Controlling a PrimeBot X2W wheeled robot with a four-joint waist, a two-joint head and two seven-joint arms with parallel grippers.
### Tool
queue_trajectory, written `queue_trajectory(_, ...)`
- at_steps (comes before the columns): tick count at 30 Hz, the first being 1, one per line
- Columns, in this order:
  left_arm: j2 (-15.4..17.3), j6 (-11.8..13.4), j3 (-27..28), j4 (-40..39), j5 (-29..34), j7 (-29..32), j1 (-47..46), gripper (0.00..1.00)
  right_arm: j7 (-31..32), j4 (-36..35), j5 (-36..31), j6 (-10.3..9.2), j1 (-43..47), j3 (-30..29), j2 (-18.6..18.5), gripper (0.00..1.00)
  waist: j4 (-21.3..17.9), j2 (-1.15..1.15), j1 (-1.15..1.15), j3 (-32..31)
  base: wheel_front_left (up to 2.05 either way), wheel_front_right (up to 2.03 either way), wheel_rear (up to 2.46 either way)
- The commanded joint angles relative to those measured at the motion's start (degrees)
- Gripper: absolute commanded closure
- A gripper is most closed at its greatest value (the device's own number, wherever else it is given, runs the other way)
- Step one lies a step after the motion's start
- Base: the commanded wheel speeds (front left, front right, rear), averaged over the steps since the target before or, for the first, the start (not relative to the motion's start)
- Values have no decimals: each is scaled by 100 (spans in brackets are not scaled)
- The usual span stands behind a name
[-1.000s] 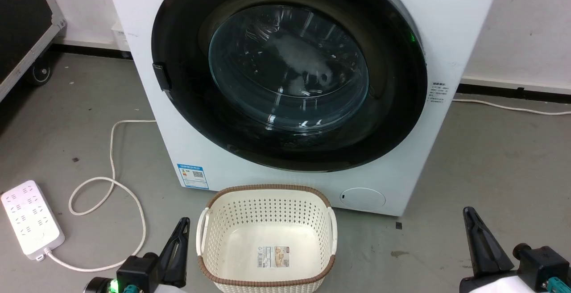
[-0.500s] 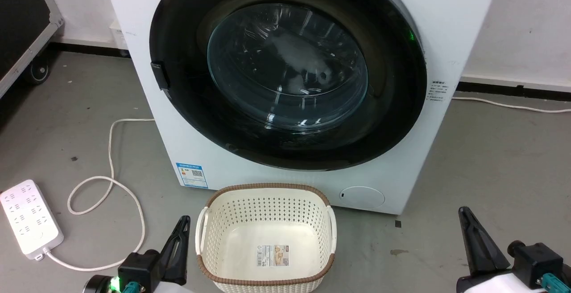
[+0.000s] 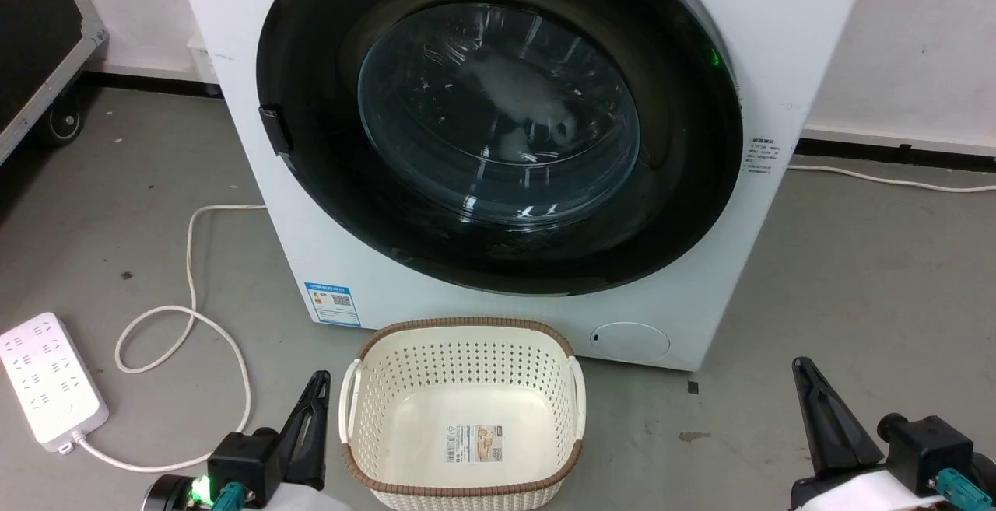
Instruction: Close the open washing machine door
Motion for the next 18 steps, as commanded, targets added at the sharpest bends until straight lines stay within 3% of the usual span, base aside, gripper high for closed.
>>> queue_trajectory(1,-10,39,30,-37,56,33,-60,100,30,-46,-49,-2,-79,14,8,100,-2,0,0,3,0,0,0)
queue_trajectory(18,-49,115,78,-148,139,232,-102,100,226,-119,-108,-2,-127,86,11,100,-28,0,0,40,0,0,0)
